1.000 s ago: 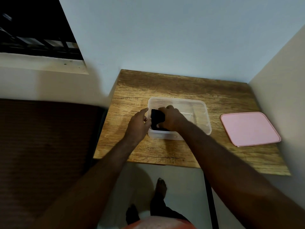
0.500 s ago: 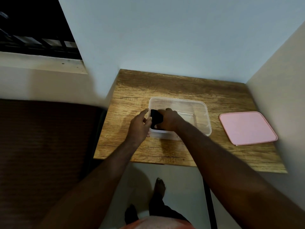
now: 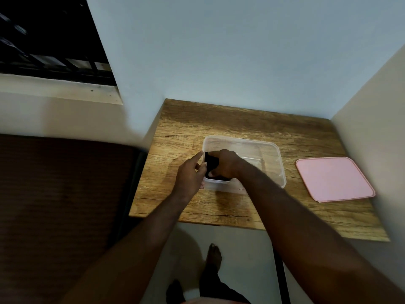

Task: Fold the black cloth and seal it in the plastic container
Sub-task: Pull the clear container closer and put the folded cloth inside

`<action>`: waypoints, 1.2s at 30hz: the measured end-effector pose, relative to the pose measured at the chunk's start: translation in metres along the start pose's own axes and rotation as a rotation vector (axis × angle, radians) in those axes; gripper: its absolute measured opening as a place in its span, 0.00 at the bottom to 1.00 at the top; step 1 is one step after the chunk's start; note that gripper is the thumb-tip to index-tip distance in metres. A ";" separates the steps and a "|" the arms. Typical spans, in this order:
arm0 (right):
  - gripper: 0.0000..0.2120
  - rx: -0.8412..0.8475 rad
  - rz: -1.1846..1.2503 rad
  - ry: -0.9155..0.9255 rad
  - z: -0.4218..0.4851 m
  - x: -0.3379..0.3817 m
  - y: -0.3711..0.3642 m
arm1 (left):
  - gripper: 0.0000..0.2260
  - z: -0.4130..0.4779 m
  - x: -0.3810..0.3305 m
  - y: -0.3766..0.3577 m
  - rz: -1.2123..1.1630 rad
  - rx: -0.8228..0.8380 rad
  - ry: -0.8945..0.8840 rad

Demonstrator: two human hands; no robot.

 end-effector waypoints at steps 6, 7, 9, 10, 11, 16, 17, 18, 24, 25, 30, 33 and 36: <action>0.36 0.045 0.016 -0.096 0.005 -0.010 -0.021 | 0.21 0.003 0.004 -0.001 0.017 0.006 0.003; 0.37 0.044 0.023 -0.109 0.007 -0.012 -0.025 | 0.21 0.003 0.003 -0.001 0.015 0.007 0.007; 0.36 0.044 -0.010 -0.077 0.009 -0.010 -0.028 | 0.21 0.003 0.003 -0.001 0.017 0.000 0.010; 0.34 0.048 -0.029 -0.057 0.009 -0.008 -0.027 | 0.21 0.003 0.003 -0.001 0.017 -0.004 0.010; 0.34 0.050 -0.042 -0.046 0.008 -0.007 -0.027 | 0.21 0.002 0.003 -0.001 0.015 -0.006 0.012; 0.34 0.070 -0.083 -0.073 0.016 -0.011 -0.034 | 0.21 0.002 0.002 -0.001 0.020 -0.009 0.015; 0.35 0.076 -0.083 -0.078 0.016 -0.010 -0.034 | 0.21 0.002 0.001 -0.001 0.020 -0.008 0.013; 0.35 0.078 -0.078 -0.080 0.016 -0.008 -0.034 | 0.21 0.002 0.001 -0.001 0.017 -0.006 0.014; 0.32 0.018 0.061 -0.045 0.005 -0.010 -0.022 | 0.21 0.003 -0.003 0.006 0.094 -0.033 -0.033; 0.31 -0.012 0.106 -0.057 0.000 -0.012 -0.017 | 0.21 0.004 -0.004 0.009 0.124 -0.051 -0.059; 0.25 -0.373 0.305 -0.134 -0.041 -0.044 0.021 | 0.18 0.005 -0.029 0.025 0.191 -0.219 -0.289; 0.20 -0.746 0.330 -0.151 -0.076 -0.076 0.043 | 0.18 0.000 -0.052 0.021 0.227 -0.211 -0.508; 0.14 -1.038 0.346 -0.242 -0.104 -0.104 0.050 | 0.18 -0.016 -0.072 0.004 0.256 -0.149 -0.684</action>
Point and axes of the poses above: each hand's wrist, its own z-axis towards the middle knuckle, its own y-axis out of the back of the hand, x = y × z, the point moved 3 cm from there along z, towards the middle knuckle, and after that the axes turned 15 degrees about -x, right-handed, at the moved point
